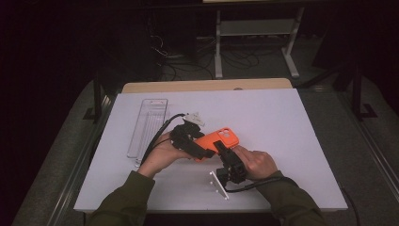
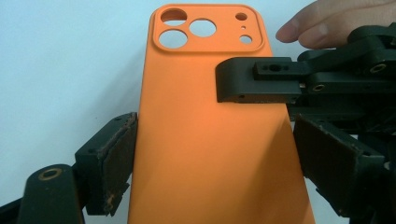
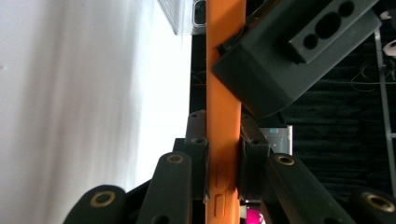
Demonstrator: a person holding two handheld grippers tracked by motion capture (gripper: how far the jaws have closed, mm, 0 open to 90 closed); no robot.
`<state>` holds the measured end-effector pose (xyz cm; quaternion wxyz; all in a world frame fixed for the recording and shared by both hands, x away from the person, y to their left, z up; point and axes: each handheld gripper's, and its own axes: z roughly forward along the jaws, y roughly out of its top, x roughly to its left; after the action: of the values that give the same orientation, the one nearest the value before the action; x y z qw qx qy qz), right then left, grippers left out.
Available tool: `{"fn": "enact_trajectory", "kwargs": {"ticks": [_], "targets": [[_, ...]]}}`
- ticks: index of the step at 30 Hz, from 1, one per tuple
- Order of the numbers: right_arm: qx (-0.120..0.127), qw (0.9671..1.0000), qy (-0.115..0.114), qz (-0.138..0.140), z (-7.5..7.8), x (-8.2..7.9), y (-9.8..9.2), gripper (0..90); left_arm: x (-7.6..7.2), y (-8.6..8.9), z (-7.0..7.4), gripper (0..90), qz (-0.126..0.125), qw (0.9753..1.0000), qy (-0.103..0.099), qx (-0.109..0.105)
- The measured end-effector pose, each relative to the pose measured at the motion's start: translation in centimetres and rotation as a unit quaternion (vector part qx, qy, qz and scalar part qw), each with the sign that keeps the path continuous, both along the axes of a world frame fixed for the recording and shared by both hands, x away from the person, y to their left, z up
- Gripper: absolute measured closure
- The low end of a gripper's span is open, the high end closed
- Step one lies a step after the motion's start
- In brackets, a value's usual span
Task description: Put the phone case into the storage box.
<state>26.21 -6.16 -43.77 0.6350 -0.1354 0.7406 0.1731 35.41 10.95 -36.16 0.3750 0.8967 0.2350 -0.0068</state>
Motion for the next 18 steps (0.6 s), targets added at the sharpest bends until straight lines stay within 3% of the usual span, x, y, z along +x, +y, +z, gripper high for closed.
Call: {"fn": "enact_trajectory", "kwargs": {"ticks": [12, 18], "targets": [[-0.006, 0.9997, -0.022, 0.014, 0.01, -0.17, 0.03, 77.8, 0.39, 0.55, -0.31, 15.4, -0.013, 0.9994, 0.021, -0.025], [-0.01, 0.9997, -0.018, 0.014, 0.12, -0.32, 0.06, 78.4, 0.22, 0.54, -0.23, 14.2, -0.021, 0.9994, 0.009, -0.026]]}}
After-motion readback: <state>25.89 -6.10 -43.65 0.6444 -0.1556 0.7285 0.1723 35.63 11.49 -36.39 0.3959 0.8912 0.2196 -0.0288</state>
